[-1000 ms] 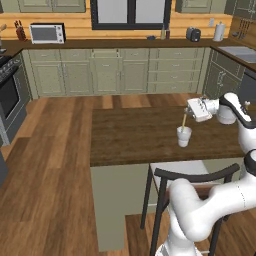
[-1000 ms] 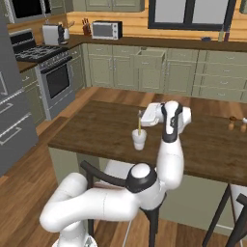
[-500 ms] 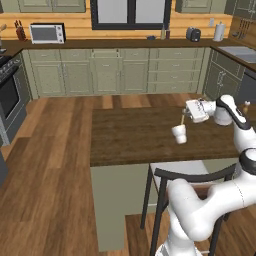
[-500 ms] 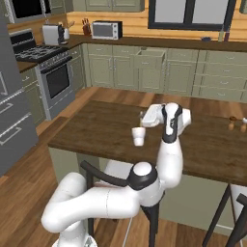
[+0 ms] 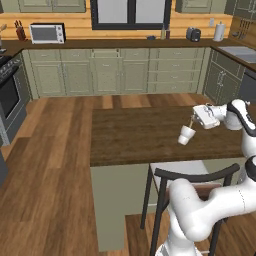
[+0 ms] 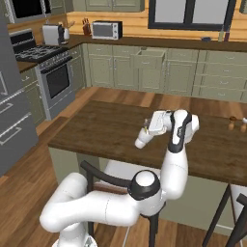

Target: Take a straw from the drawer in front and place it inside the glass cup on the dining counter.

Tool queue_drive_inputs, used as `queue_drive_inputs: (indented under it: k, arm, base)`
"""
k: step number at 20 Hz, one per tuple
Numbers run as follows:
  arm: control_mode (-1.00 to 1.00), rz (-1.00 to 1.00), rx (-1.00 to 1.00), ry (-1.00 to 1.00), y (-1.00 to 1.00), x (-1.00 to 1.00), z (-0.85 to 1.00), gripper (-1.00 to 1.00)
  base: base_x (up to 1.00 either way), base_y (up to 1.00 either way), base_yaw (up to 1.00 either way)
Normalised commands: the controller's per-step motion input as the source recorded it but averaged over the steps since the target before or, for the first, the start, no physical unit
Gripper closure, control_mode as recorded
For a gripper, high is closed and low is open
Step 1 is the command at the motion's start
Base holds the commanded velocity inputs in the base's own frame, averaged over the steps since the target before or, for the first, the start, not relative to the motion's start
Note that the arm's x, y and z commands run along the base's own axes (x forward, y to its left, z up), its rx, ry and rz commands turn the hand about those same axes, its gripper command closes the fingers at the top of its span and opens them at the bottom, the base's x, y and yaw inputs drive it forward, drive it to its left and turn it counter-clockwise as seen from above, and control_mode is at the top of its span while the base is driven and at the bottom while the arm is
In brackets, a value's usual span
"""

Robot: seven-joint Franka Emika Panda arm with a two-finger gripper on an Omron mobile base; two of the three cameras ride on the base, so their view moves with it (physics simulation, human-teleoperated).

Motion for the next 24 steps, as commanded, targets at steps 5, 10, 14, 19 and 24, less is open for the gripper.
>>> queue_drive_inputs:
  k: [5, 10, 14, 19, 24]
  arm:
    - [-1.00, 0.00, 0.03, 0.00, 0.00, -0.02, -0.09, 1.00]
    - [-1.00, 0.00, 0.07, 0.00, 0.09, 0.00, -0.13, 1.00]
    - [-1.00, 0.00, 0.05, 0.00, 0.20, -0.04, -0.21, 1.00]
    - [-1.00, 0.00, 0.03, 0.00, 0.07, 0.01, -0.05, 1.00]
    - [-1.00, 0.00, 0.00, 0.00, 0.01, 0.00, -0.09, -1.00]
  base:
    - [0.00, 0.00, 0.00]
    - [0.00, 0.00, 0.00]
    - [0.00, 0.00, 0.00]
    - [0.00, 0.00, 0.00]
    - [0.00, 0.00, 0.00]
